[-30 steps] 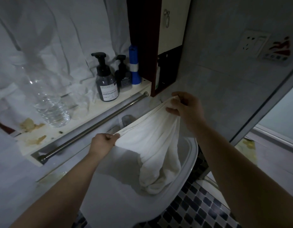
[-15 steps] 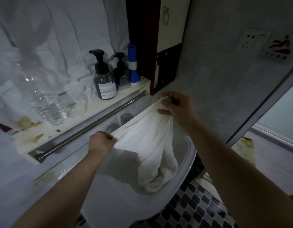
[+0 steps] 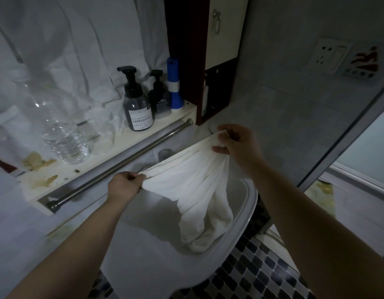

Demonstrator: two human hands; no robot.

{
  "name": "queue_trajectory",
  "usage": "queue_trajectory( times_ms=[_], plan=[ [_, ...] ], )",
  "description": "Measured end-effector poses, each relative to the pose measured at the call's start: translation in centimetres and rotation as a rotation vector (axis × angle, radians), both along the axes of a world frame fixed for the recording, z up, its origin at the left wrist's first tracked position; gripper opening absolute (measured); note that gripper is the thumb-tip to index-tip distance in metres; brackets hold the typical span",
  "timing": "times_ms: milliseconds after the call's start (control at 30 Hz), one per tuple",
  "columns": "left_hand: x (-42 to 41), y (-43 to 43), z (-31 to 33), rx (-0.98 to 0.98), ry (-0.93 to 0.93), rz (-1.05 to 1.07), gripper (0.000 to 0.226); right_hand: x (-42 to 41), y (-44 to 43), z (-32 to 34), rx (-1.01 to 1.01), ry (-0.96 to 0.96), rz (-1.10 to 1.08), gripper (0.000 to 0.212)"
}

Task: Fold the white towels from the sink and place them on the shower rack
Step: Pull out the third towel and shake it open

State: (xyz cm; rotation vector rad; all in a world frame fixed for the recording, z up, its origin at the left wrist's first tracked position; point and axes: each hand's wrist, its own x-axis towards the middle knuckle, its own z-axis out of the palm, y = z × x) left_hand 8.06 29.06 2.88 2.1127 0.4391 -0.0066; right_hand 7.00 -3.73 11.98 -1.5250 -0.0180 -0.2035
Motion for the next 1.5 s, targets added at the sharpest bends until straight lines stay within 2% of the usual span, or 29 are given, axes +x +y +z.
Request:
queue_trajectory(
  times_ms=[67,133,167,267,367,433,533,733,867,967,1000,1067,1100,1167,1200,1233,1300,1367,1500],
  plan=[
    [-0.1,0.3,-0.1,-0.066,-0.013,0.031,0.014,0.0,0.1,-0.1,-0.005,-0.003,-0.004,0.020],
    [-0.3,0.5,-0.3,-0.037,-0.034,-0.006,0.014,0.1,0.2,-0.2,-0.017,-0.005,-0.013,0.021],
    [-0.4,0.7,-0.4,0.025,-0.043,-0.077,0.013,0.2,0.3,-0.3,-0.021,-0.007,-0.019,0.021],
    [-0.8,1.0,-0.3,0.266,-0.087,-0.391,0.033,0.6,0.2,-0.5,-0.018,-0.013,-0.066,0.017],
    [-1.2,1.0,0.2,0.561,-0.140,-0.650,0.030,1.0,0.5,-0.4,-0.025,-0.022,-0.106,0.015],
    [-1.4,1.0,0.8,0.636,-0.161,-0.675,0.027,1.3,0.5,-0.3,-0.008,-0.030,-0.150,0.015],
    [-1.1,1.7,1.5,0.617,-0.248,-0.634,0.024,1.7,-0.3,-0.5,-0.017,0.008,-0.226,0.015],
    [0.3,1.8,2.4,0.377,-0.246,-0.492,0.011,1.3,-2.6,-2.5,-0.151,0.127,-0.321,0.017],
    [0.4,0.1,3.7,0.002,-0.336,-0.225,0.015,1.2,-3.0,-1.5,-0.150,0.105,-0.339,0.019],
    [0.9,-1.2,5.1,-0.231,-0.419,-0.123,0.020,1.7,-3.3,-0.3,-0.134,0.084,-0.360,0.019],
    [1.2,-1.7,5.6,-0.321,-0.425,-0.099,0.022,1.8,-3.5,0.1,-0.187,0.064,-0.370,0.023],
    [1.9,-2.3,6.3,-0.528,-0.374,-0.055,0.030,1.9,-3.8,1.0,-0.430,0.033,-0.364,0.037],
    [2.2,-2.4,6.6,-0.594,-0.327,-0.041,0.028,1.9,-3.9,1.4,-0.525,0.024,-0.364,0.042],
    [2.4,-2.7,6.9,-0.629,-0.235,-0.057,0.010,1.8,-4.3,2.0,-0.570,0.016,-0.380,0.040],
    [2.4,-2.8,7.0,-0.635,-0.212,-0.071,0.006,2.0,-4.6,2.3,-0.543,0.017,-0.409,0.038],
    [2.4,-2.8,7.1,-0.655,-0.206,-0.080,0.012,2.1,-4.7,2.7,-0.494,0.021,-0.430,0.036],
    [2.4,-3.3,7.9,-0.740,-0.226,-0.113,0.022,2.0,-4.8,3.8,-0.317,0.021,-0.418,0.032],
    [2.2,-4.2,9.7,-0.817,-0.271,-0.146,0.019,1.9,-4.8,5.2,-0.160,0.017,-0.380,0.026],
    [3.1,-5.6,14.4,-0.886,-0.391,-0.085,0.023,2.7,-5.0,8.5,-0.215,-0.053,-0.365,0.025]
  ],
)
